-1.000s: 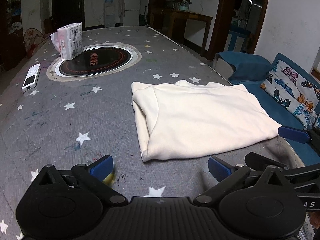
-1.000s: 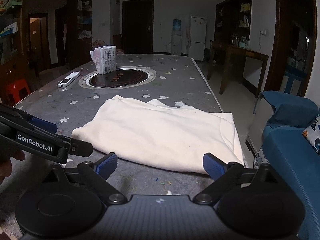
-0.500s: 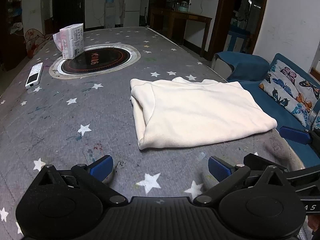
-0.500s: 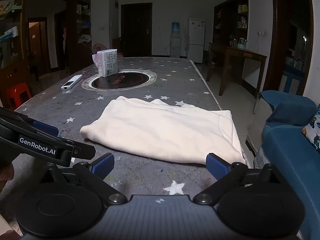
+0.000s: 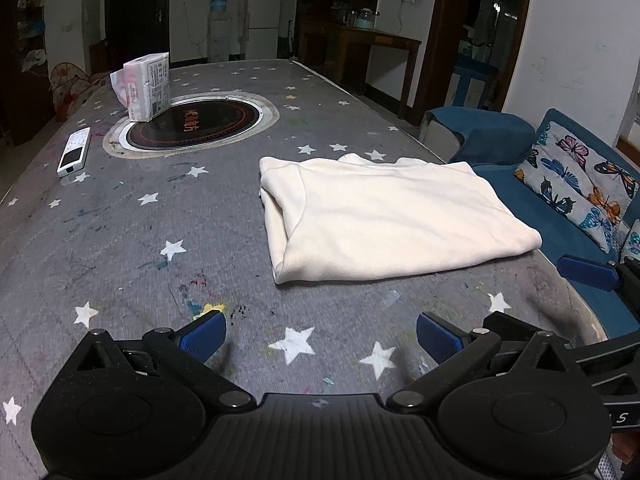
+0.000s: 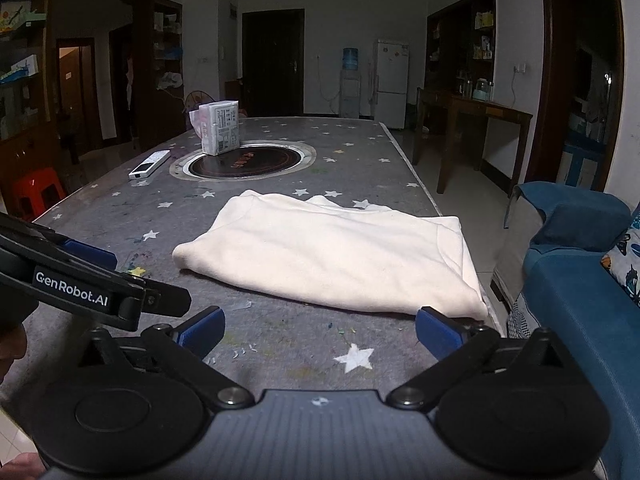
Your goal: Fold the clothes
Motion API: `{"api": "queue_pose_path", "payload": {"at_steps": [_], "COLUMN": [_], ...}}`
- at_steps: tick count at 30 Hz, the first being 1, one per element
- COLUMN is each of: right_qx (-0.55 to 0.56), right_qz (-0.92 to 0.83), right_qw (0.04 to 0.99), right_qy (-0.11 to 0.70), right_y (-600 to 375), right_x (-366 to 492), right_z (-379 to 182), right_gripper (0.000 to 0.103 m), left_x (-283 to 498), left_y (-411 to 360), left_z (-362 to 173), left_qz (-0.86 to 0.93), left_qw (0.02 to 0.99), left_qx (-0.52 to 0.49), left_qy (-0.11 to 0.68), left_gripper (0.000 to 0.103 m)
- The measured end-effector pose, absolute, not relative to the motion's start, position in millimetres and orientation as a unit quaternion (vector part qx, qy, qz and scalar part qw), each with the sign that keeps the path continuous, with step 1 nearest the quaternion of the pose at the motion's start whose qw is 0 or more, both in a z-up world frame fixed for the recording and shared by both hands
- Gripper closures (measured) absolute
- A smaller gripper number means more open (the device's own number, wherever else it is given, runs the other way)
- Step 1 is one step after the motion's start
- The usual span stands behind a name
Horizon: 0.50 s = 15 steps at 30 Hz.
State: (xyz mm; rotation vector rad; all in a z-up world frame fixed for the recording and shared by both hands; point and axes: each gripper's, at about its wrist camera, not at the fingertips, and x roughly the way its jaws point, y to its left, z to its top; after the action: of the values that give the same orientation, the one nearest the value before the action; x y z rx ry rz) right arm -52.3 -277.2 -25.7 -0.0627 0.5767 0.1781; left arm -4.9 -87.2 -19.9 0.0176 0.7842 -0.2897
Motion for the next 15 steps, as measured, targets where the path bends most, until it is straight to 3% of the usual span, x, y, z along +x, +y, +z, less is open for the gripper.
{"api": "queue_pose_path", "payload": {"at_steps": [15], "right_qx": [-0.033], "right_qz": [0.093], "right_qw": [0.954], "right_qy": [0.282], "right_y": [-274.6], "right_x": [-61.1], "right_z": [-25.7], "right_gripper": [0.000], "left_x": [-12.8], "left_y": [-89.7], "left_z": [-18.5], "left_qz": [-0.143], "left_qw": [0.915], "left_qx": [0.009], "left_qy": [0.376], "left_gripper": [0.000]}}
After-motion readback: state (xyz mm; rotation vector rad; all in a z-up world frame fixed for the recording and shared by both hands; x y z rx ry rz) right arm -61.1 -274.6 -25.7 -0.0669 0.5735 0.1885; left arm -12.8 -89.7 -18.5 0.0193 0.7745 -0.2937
